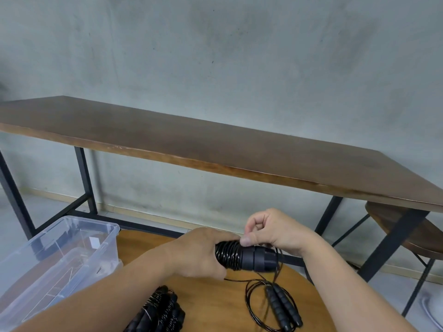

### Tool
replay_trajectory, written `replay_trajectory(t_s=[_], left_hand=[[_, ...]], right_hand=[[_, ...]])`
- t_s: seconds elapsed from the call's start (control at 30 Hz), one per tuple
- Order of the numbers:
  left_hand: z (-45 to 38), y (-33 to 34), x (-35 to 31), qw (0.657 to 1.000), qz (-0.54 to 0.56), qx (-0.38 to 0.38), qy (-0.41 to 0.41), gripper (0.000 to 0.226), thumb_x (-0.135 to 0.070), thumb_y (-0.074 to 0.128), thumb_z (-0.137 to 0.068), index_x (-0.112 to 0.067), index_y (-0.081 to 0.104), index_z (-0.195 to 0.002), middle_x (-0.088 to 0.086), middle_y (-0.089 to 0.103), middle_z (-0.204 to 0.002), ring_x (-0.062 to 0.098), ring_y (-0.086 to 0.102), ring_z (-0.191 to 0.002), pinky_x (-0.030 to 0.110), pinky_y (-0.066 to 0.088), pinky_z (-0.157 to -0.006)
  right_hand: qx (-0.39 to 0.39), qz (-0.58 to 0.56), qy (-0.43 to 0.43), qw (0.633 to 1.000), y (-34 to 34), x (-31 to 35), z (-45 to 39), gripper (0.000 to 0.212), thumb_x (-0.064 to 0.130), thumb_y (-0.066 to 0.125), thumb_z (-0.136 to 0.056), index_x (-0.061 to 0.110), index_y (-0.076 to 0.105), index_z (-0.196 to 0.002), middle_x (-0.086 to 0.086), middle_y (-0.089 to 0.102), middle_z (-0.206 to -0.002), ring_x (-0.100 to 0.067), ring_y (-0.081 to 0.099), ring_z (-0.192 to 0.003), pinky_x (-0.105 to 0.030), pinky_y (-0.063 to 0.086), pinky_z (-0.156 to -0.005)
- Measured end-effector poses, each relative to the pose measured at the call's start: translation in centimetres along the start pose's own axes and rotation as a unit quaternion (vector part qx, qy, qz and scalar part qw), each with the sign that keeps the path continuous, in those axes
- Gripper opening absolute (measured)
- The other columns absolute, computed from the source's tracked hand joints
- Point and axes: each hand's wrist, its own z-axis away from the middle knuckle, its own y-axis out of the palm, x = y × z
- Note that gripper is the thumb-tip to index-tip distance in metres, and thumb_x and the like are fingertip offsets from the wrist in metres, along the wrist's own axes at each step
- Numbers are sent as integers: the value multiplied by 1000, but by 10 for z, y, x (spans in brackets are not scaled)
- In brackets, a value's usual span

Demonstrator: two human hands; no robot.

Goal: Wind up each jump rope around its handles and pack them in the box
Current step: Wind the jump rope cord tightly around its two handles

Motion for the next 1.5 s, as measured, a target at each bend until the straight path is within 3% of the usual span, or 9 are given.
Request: replay_trajectory(t_s=[0.17,0.27,0.43,0.6,0.8,1.0,1.17,1.27,1.5], left_hand=[[1,-8,2,998,57,1,13,48,-17,70,-72,-46,61,-109,-15,60,-77,2,54,-67,17,40,-61],[4,-14,1,993,113,8,45,50,-9,70,-73,-39,64,-111,-10,63,-78,4,54,-65,21,43,-59],[-3,-7,4,976,207,-68,24,51,-7,70,-73,-41,66,-111,0,64,-80,13,55,-63,27,45,-52],[-15,6,10,966,214,-139,-27,46,-9,68,-71,-40,67,-106,-8,61,-72,10,49,-55,22,40,-50],[-24,15,9,975,106,-176,-85,47,-29,69,-68,-46,60,-111,-14,65,-80,7,57,-70,22,41,-60],[-31,22,10,962,-125,-214,-111,53,-35,61,-80,-45,43,-129,-5,60,-102,19,58,-97,31,50,-77],[-30,15,21,953,-229,-179,-88,57,-32,56,-84,-45,36,-136,-4,56,-104,20,54,-102,30,45,-78],[-26,10,18,944,-302,-127,-51,58,-37,56,-85,-46,34,-138,-3,58,-108,20,55,-101,32,44,-83],[-5,-2,8,980,-198,-16,11,52,-35,63,-81,-50,46,-127,-10,58,-99,15,53,-98,35,49,-85]], right_hand=[[-18,-147,17,989,1,-17,-7,18,21,81,-67,10,71,-78,-7,70,-75,-19,67,-68,-28,55,-62],[-50,-199,41,978,5,-33,-10,12,18,72,-82,7,71,-83,-6,69,-77,-16,65,-67,-26,51,-61],[-102,-388,39,915,40,-53,-16,22,0,43,-99,7,61,-89,-1,37,-60,-8,25,-51,-19,19,-43],[-161,-455,40,875,71,-47,-20,11,10,47,-101,6,57,-97,0,39,-59,-8,19,-50,-20,15,-42],[-202,-331,71,919,80,-42,-14,24,15,44,-104,6,63,-93,-2,44,-64,-9,25,-49,-22,21,-44],[-171,-39,126,976,80,-33,-2,28,22,48,-99,13,59,-74,0,49,-62,-15,38,-55,-26,29,-54],[-117,213,102,965,64,-7,12,30,22,51,-92,10,53,-64,-1,44,-59,-16,40,-53,-29,32,-52],[-85,309,81,944,49,16,20,23,27,60,-89,17,70,-72,3,58,-63,-13,49,-57,-26,38,-51],[-12,281,25,959,13,38,19,15,37,83,-74,25,79,-81,9,72,-77,-9,66,-77,-33,56,-73]])
